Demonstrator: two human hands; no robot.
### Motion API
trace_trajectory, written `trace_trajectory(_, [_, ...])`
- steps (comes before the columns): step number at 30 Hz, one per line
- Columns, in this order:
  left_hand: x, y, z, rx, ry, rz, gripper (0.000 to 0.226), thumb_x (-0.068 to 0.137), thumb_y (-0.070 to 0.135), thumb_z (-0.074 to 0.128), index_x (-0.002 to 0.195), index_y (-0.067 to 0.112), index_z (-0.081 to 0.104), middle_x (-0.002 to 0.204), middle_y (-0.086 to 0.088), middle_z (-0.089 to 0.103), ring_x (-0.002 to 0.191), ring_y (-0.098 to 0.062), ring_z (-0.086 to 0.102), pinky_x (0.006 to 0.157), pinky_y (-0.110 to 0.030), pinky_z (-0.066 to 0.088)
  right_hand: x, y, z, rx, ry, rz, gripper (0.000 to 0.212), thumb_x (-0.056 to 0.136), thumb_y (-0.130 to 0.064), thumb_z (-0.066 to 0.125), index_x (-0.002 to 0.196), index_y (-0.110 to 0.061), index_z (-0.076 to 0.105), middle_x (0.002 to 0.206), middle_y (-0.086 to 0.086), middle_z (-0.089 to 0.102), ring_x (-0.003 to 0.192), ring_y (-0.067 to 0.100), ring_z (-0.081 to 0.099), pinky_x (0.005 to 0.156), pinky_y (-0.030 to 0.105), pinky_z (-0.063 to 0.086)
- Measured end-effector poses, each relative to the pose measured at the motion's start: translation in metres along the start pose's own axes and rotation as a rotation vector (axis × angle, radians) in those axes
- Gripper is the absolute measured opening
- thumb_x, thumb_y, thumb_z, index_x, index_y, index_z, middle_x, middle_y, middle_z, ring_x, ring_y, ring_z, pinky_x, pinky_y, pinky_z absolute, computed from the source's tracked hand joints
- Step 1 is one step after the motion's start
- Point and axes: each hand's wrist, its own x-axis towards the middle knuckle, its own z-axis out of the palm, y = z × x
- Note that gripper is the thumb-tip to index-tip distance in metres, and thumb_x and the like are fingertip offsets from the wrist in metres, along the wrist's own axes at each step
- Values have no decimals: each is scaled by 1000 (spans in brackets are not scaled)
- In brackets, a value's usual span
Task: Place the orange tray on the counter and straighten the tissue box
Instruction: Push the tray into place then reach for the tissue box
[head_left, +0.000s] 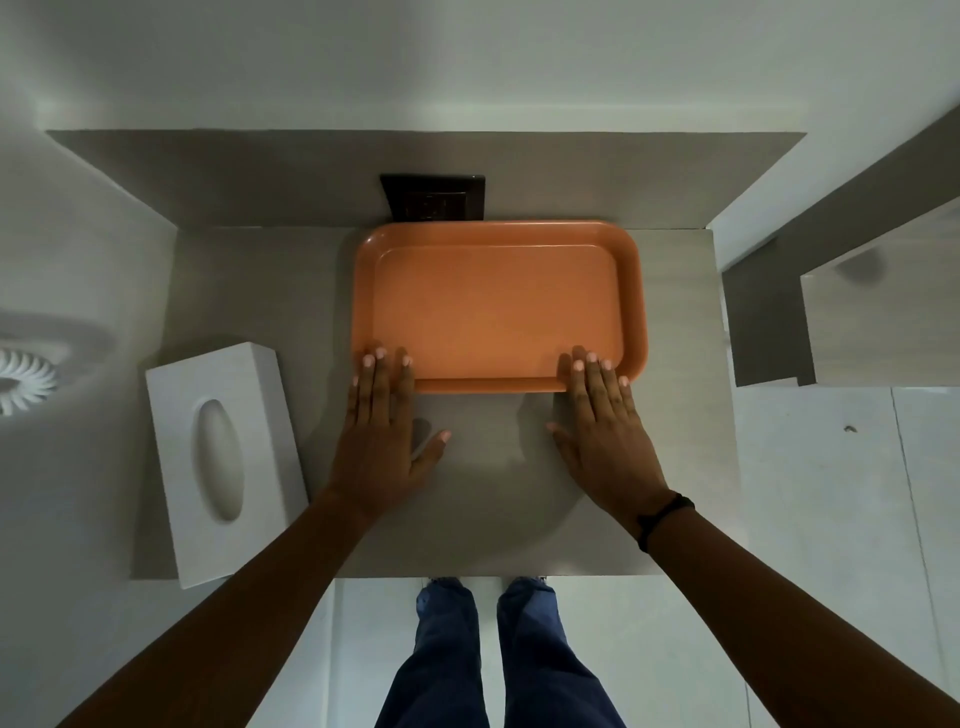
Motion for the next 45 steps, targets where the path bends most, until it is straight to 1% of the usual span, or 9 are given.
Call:
trace_trajectory(4, [-10, -5, -19, -20, 84, -150, 112, 98, 77, 47, 175, 13, -3, 181, -20, -10, 169, -43, -1, 136, -56, 5, 9, -38, -6, 62, 98, -160, 95, 108, -68, 38, 175, -10, 5, 185, 15, 2, 172, 39, 6, 139, 51, 15])
trace_trajectory(6, [-24, -18, -33, -11, 139, -311, 114, 95, 77, 53, 175, 9, 7, 180, -26, 1, 169, -45, 4, 136, -56, 5, 17, -73, -6, 95, 127, -330, 95, 108, -71, 37, 176, -12, 6, 186, 12, -2, 173, 35, 1, 141, 49, 12])
trace_trajectory(8, [-47, -36, -46, 36, 177, -450, 114, 93, 77, 53, 174, 8, 12, 180, -28, 6, 168, -47, 5, 136, -55, 3, 23, -115, -2, 94, 84, -481, 93, 108, -71, 36, 175, -11, 12, 185, 15, 5, 172, 37, 5, 140, 51, 16])
trace_trajectory(11, [-84, -62, -60, 12, 170, -598, 116, 94, 77, 53, 174, 6, 6, 180, -27, 3, 168, -46, 0, 137, -56, 4, 28, -168, 7, 40, -4, -647, 91, 106, -69, 42, 172, -9, 24, 181, 21, 23, 169, 41, 22, 137, 54, 24])
trace_trajectory(14, [-110, -76, -62, -10, 113, -684, 120, 94, 78, 53, 173, 2, 5, 180, -27, 5, 168, -44, 4, 137, -58, 10, 35, -194, 19, 9, -98, -713, 90, 103, -64, 47, 172, -9, 28, 179, 22, 26, 167, 42, 26, 135, 58, 30])
trace_trajectory(18, [-123, -82, -52, -15, 56, -701, 127, 90, 84, 49, 171, -4, 6, 180, -26, 8, 169, -42, 8, 137, -54, 12, 46, -201, 41, -44, -136, -681, 96, 100, -72, 44, 173, -12, 27, 180, 22, 26, 168, 43, 24, 135, 59, 27])
trace_trajectory(24, [-119, -80, -45, 27, 76, -722, 122, 91, 80, 48, 171, -4, 9, 180, -23, 11, 169, -38, 12, 138, -49, 11, 47, -199, 65, -16, 15, -662, 99, 98, -82, 43, 173, -18, 29, 181, 18, 26, 167, 39, 28, 137, 55, 23])
trace_trajectory(29, [-116, -84, -45, 38, 77, -700, 122, 91, 80, 47, 171, -3, 8, 181, -22, 10, 169, -37, 12, 138, -49, 12, 46, -198, 73, 1, 56, -652, 99, 99, -82, 41, 174, -20, 23, 183, 14, 20, 170, 36, 22, 139, 53, 17])
trace_trajectory(45, [-26, -159, -60, 94, 99, -432, 117, 93, 79, 45, 171, -2, 13, 180, -22, 17, 168, -37, 17, 137, -49, 19, 44, -197, 80, 28, 47, -630, 100, 99, -82, 40, 176, -23, 15, 185, 11, 13, 172, 32, 13, 140, 51, 14])
